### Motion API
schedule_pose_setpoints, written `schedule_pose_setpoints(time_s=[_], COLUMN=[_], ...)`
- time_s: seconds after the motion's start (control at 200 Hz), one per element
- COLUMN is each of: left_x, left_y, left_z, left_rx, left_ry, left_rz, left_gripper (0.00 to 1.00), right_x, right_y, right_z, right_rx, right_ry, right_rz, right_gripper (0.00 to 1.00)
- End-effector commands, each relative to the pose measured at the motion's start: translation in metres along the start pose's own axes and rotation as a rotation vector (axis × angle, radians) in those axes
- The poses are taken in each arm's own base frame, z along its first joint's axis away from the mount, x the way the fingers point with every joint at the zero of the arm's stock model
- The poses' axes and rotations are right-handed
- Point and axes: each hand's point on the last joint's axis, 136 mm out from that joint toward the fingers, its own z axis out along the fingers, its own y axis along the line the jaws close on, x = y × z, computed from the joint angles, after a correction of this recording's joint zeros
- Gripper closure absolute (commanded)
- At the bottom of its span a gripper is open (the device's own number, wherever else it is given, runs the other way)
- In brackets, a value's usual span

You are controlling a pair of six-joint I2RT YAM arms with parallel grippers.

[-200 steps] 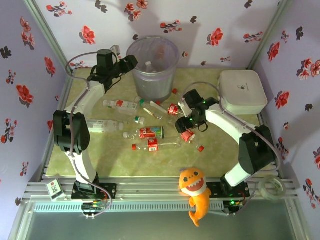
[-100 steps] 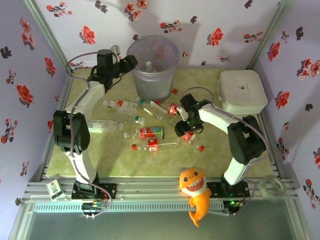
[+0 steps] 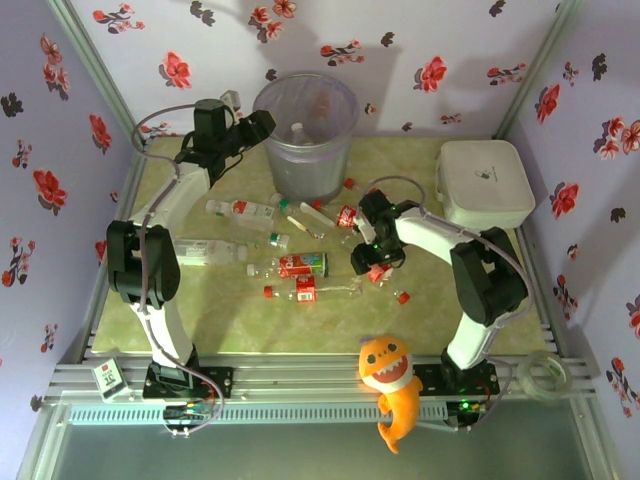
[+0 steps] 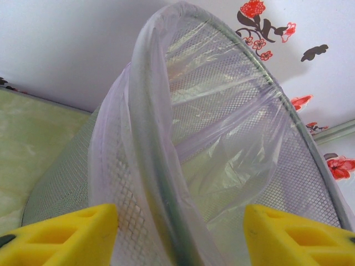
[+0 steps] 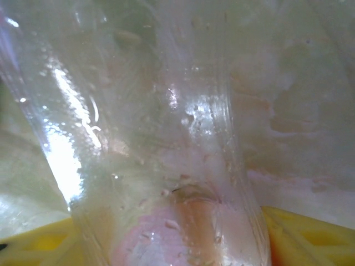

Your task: Put the plastic bottles in the bin

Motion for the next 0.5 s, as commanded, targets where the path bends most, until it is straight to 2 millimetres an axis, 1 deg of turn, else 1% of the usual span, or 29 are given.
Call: schedule_pose_setpoints(time_s=[0.0, 0.175, 0.285, 0.395, 0.495], left_x=[0.023, 0.023, 0.024, 0.024, 0.023], left_y=[0.024, 0.025, 0.026, 0.027, 0.026], left_z=[0.014, 0.016, 0.017, 0.017, 0.017], left_rx=[-0.049, -0.047, -0.047, -0.048, -0.047], left_ry=[0.047, 0.045, 0.046, 0.045, 0.043], left_rz=[-0.032, -0.038, -0.042, -0.042, -0.041], left_gripper=[0.38, 0.38, 0.38, 0.38, 0.38], right_x=[0.003, 0.003, -0.001, -0.012, -0.030], right_y=[0.006, 0.010, 0.016, 0.022, 0.024], right_z=[-0.028, -0.059, -0.085, -0.122, -0.163], right_rx=[-0.002, -0.006, -0.022, -0.039, -0.047], right_ry=[-0.035, -0.086, -0.140, -0.247, -0.388], right_rz=[-0.022, -0.069, -0.109, -0.131, -0.135], right_gripper=[0.33, 0.35, 0.37, 0.38, 0.39])
